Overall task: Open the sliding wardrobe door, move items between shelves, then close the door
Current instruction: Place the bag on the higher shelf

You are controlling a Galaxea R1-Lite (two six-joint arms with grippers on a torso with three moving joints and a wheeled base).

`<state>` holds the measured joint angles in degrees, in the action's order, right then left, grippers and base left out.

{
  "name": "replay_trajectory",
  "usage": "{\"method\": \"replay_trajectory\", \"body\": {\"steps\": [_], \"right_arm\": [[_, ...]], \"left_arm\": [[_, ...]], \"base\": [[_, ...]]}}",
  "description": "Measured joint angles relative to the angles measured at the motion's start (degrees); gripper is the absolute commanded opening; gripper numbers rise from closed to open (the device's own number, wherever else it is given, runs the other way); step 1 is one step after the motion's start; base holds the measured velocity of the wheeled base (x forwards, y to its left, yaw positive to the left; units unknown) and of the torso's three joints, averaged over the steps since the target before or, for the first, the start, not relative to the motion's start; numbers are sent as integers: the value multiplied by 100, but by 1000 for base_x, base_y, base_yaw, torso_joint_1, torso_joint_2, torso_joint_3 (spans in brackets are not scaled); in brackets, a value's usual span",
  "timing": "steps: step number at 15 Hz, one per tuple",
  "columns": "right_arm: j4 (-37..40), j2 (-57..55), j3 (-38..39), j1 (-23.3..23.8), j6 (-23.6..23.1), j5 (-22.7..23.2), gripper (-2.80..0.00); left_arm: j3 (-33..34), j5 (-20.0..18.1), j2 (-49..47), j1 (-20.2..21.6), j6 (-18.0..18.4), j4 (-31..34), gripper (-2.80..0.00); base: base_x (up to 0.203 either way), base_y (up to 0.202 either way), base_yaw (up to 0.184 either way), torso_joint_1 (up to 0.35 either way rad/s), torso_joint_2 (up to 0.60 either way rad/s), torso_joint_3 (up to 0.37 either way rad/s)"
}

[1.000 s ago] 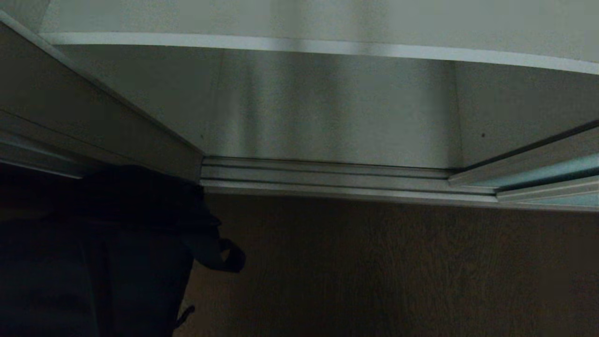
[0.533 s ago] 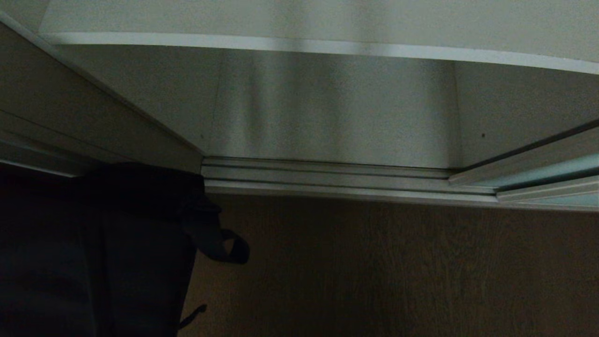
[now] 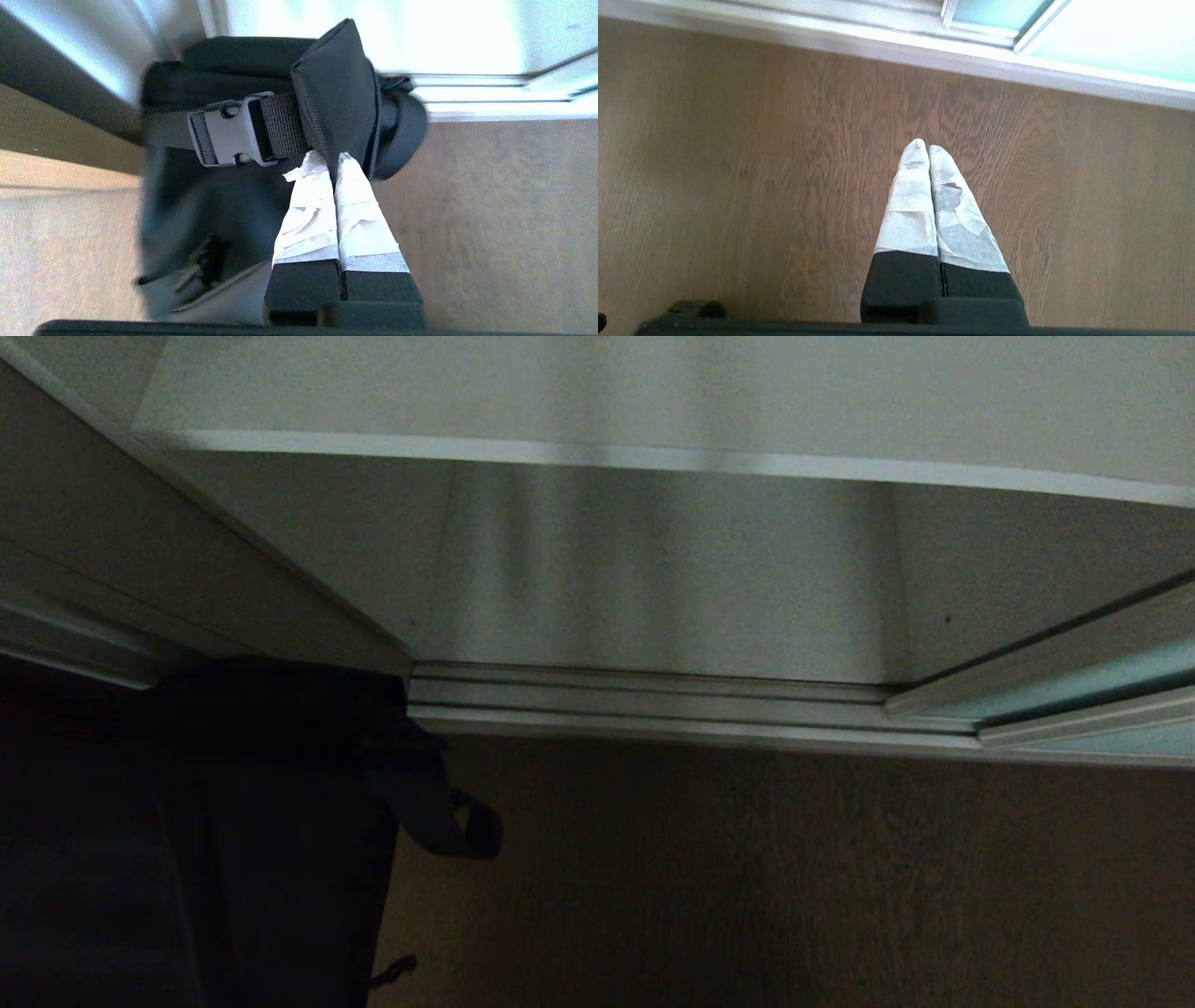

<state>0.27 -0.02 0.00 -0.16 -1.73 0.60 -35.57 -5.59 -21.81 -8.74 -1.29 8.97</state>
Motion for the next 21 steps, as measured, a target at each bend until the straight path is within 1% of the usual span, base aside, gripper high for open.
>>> {"method": "replay_trajectory", "body": {"steps": [6,21], "right_arm": [[-1,0,0,0,0,-2,-280],[-4,2,0,0,0,-1,-280]], "left_arm": [[94,-51,93,-104,12,1,-280],[397,-132,130,-146,17,-32,-280]], "base": [[0,0,0,1,1,202],[0,0,0,2,1,201]]}}
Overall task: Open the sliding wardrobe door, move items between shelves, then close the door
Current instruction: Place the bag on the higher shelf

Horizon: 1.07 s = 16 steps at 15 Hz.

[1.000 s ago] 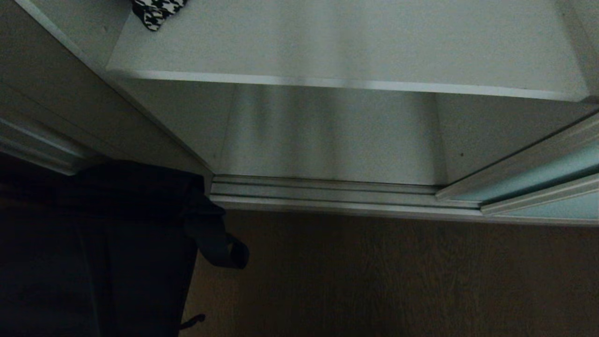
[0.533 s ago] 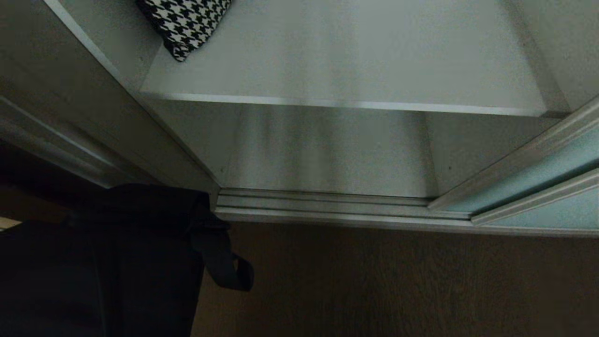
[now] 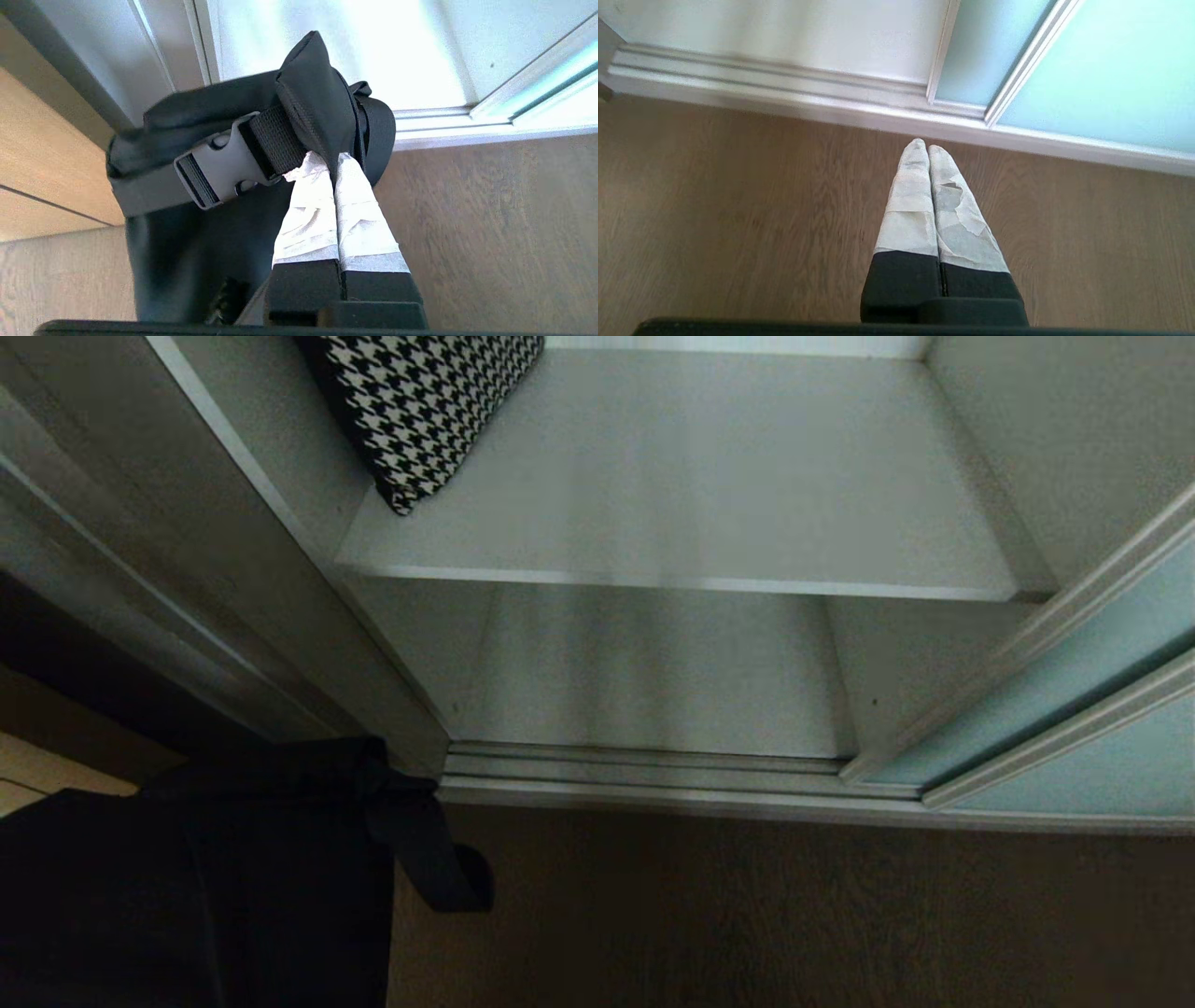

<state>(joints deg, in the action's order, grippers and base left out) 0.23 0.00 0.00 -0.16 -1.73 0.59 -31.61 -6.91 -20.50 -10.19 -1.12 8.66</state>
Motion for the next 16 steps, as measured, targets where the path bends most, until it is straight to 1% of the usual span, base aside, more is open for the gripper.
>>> {"method": "replay_trajectory", "body": {"steps": [7,11,14,16], "right_arm": [[1,2,0,0,2,1,-280],[3,5,0,0,0,-1,-280],[1,7,0,0,2,-1,-280],[2,7,0,0,2,1,-280]], "left_arm": [[113,0,28,-2,123,-6,-280],[131,-1,44,-9,133,-16,-280],[129,-5,52,-9,229,-15,-280],[129,-13,69,-9,272,-12,-280]], "base": [[0,0,0,-1,1,195],[0,0,0,0,0,0],[0,0,0,0,0,0],[0,0,0,0,0,105]]}}
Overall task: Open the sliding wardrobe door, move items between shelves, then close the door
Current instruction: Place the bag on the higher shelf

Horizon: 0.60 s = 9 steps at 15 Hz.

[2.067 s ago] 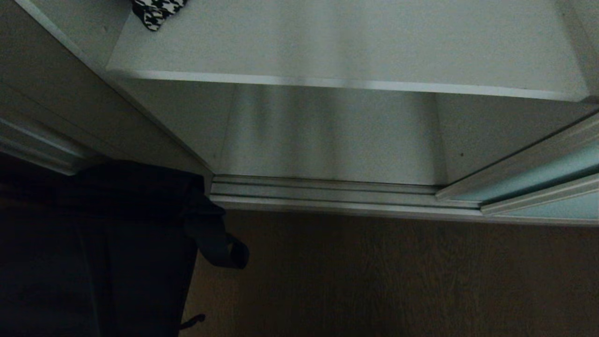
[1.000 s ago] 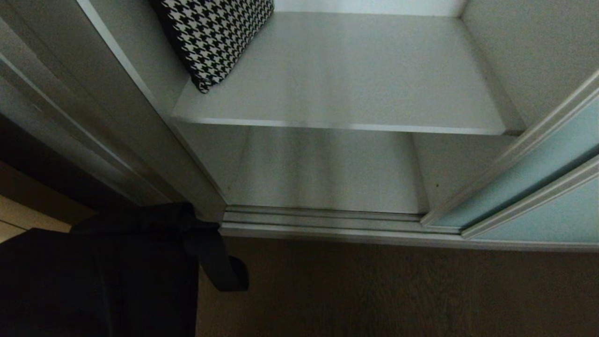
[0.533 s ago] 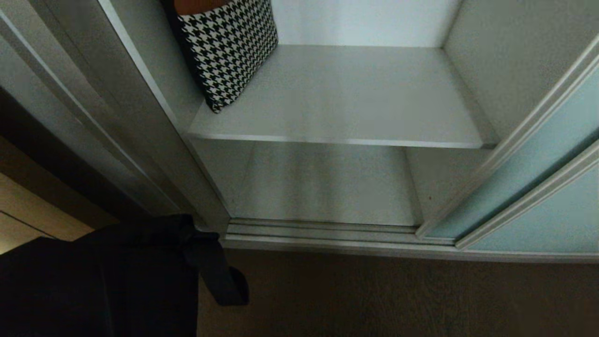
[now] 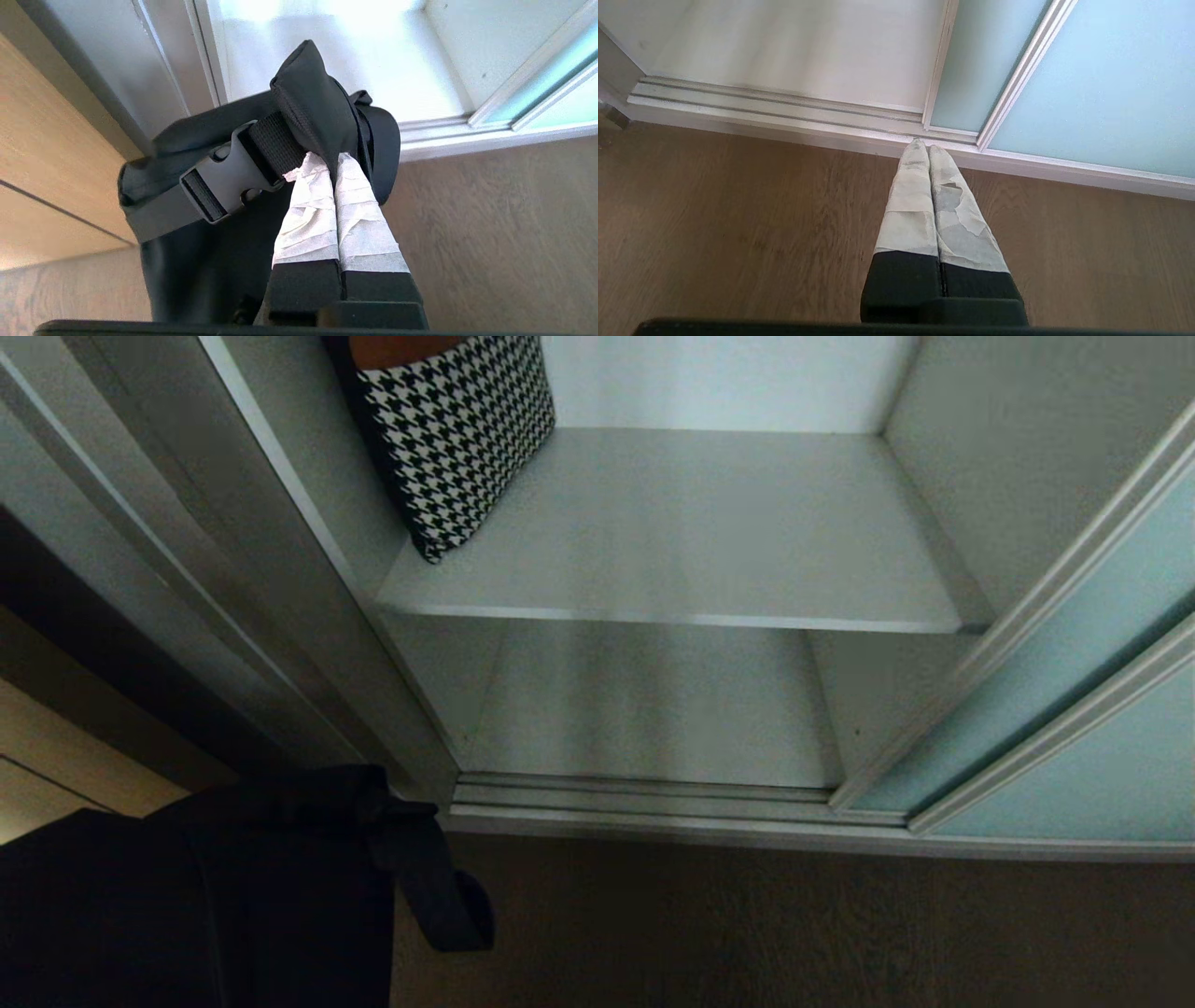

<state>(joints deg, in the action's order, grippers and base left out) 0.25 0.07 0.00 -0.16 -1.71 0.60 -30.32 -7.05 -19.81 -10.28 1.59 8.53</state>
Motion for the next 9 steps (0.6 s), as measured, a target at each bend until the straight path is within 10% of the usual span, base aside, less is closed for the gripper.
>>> {"method": "replay_trajectory", "body": {"steps": [9], "right_arm": [[0,0,0,0,0,0,-280]], "left_arm": [[-1026,-212,-171,-107,99,-328,-280]], "base": [[0,0,0,0,0,8]]}}
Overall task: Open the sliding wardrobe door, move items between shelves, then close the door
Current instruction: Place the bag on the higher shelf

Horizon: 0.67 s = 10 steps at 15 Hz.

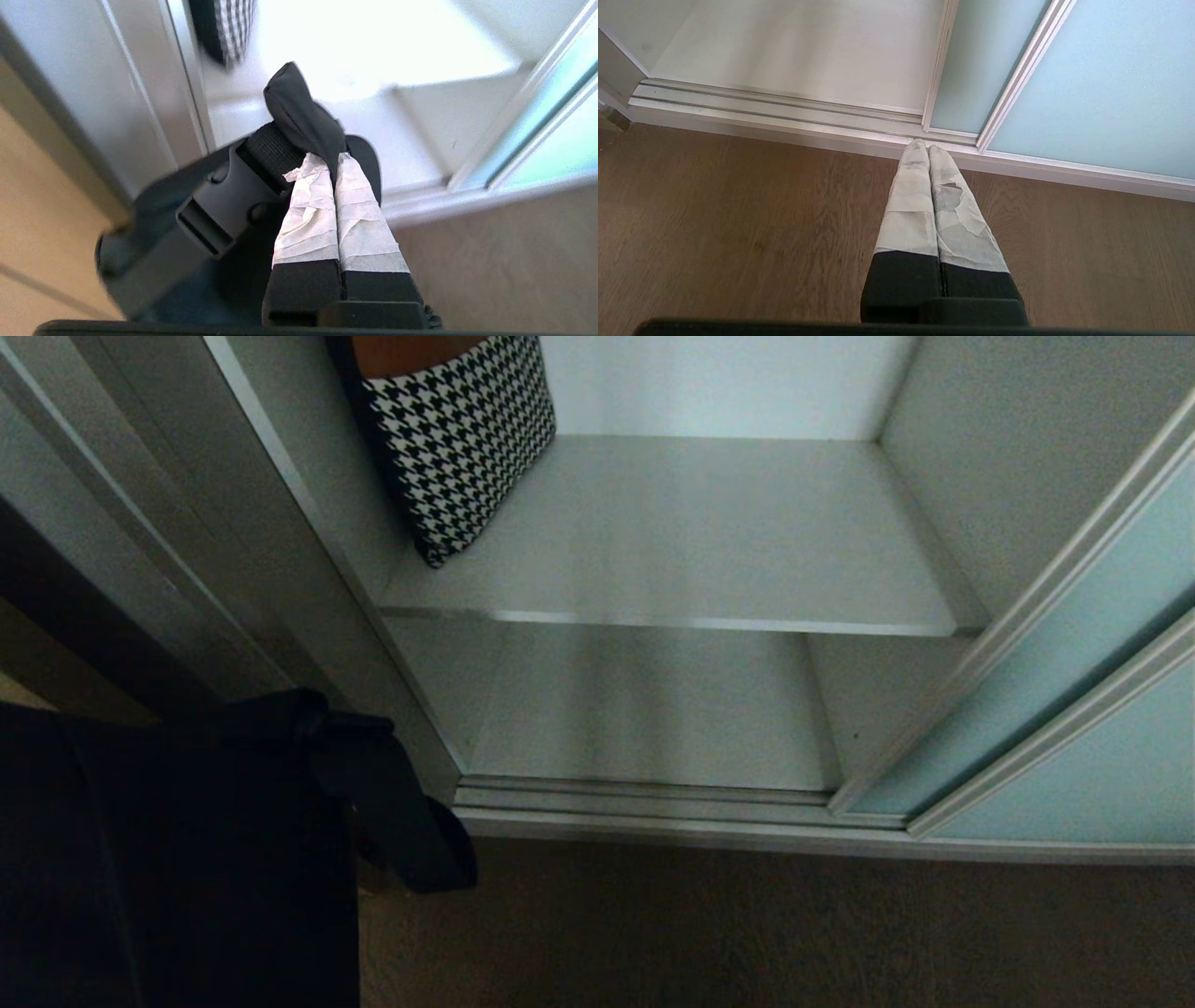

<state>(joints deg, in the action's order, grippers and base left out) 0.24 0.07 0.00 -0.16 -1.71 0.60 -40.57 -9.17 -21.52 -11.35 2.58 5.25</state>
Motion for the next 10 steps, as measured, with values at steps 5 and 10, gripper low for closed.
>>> {"method": "replay_trajectory", "body": {"steps": [5,10], "right_arm": [[0,0,0,0,0,0,-280],[2,0,0,0,-2,0,-280]], "left_arm": [[-1037,-554,-462,-363,162,138,-280],[-1278,-1319,-742,-438,508,198,-280]], "base": [[0,0,0,0,0,0],[0,0,0,0,0,0]]}}
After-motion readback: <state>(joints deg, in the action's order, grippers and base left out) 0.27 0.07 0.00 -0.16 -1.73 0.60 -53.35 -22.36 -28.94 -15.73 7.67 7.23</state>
